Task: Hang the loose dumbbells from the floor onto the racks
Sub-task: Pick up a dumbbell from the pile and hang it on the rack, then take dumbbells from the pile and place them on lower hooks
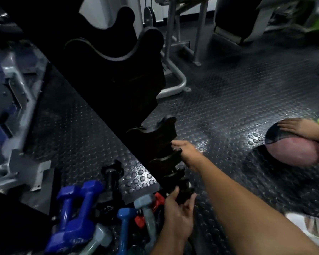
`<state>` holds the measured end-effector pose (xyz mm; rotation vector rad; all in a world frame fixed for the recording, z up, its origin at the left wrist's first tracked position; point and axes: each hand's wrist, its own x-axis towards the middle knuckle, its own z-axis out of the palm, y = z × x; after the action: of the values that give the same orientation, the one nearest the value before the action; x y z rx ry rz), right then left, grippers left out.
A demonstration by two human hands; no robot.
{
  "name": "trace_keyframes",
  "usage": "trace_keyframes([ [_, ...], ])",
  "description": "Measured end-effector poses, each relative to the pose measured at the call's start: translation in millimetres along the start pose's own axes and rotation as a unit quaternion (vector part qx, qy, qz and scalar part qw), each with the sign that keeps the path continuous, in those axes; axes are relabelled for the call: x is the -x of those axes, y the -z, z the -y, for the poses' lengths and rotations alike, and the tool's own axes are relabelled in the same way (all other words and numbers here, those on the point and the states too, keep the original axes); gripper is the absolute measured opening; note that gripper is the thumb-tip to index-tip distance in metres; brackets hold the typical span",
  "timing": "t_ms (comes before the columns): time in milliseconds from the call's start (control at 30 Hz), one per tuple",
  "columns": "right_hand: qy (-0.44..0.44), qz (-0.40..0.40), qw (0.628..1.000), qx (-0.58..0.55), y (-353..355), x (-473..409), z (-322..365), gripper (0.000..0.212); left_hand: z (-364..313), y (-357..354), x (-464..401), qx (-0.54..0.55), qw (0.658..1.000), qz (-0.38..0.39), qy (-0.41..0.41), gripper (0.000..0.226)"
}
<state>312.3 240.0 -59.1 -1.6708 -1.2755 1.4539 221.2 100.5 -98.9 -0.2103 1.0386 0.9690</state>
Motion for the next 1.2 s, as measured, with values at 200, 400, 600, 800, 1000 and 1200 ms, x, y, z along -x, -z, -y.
trace_keyframes([
  [200, -0.006, -0.04, 0.983, 0.18, 3.4, 18.0, -25.8, 0.028, -38.4, 28.4, -7.4, -0.559, 0.82, -0.04, -0.117, 0.039],
  [400, -0.013, -0.129, 0.976, 0.176, -8.9, 57.4, -25.5, 0.04, -46.0, 55.7, 0.4, -0.752, 0.621, -0.022, -0.22, 0.061],
  [600, -0.08, -0.198, 0.967, 0.141, -23.4, 121.2, -42.1, 0.048, -57.9, 53.1, 52.3, -0.83, 0.508, -0.033, -0.228, 0.055],
  [800, -0.105, -0.169, 0.969, 0.149, -90.4, 170.2, -24.1, 0.045, -104.5, 98.0, 99.0, -0.834, 0.499, -0.141, -0.188, 0.061],
  [1000, -0.073, -0.134, 0.972, 0.18, -113.7, 199.0, 2.7, 0.053, -122.1, 127.4, 137.3, -0.827, 0.498, -0.171, -0.199, 0.075],
  [1200, -0.036, -0.084, 0.976, 0.199, -145.4, 210.1, 17.8, 0.045, -144.4, 157.5, 172.9, -0.798, 0.528, -0.192, -0.216, 0.069],
])
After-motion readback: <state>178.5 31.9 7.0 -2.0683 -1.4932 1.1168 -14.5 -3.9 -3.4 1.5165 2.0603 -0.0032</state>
